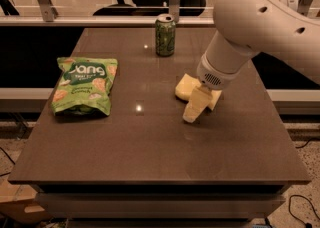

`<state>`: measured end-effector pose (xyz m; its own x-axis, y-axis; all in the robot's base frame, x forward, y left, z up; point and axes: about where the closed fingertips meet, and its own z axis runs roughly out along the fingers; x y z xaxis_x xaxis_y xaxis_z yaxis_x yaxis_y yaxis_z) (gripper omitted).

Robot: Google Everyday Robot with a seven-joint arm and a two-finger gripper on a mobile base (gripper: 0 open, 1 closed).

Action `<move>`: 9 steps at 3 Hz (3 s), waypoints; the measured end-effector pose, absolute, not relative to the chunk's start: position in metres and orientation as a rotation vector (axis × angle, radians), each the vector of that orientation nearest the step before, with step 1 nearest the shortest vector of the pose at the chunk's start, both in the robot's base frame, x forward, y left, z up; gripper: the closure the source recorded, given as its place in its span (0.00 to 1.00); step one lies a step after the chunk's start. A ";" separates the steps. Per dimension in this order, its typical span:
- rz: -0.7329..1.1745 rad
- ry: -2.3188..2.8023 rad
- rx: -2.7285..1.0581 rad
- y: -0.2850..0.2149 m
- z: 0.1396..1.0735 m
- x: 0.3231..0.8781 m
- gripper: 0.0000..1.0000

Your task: Pick sponge

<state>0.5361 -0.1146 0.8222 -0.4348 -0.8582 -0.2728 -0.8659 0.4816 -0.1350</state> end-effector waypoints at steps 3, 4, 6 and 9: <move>0.041 2.416 -1.463 -0.114 0.825 0.537 0.89; 0.028 2.396 -1.456 -0.118 0.832 0.542 1.00; 0.024 2.307 -1.418 -0.136 0.875 0.555 1.00; -0.035 2.169 -1.395 -0.147 0.951 0.558 1.00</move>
Offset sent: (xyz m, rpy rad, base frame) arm 0.0026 0.0000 -0.0080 0.0228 -0.0109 0.0098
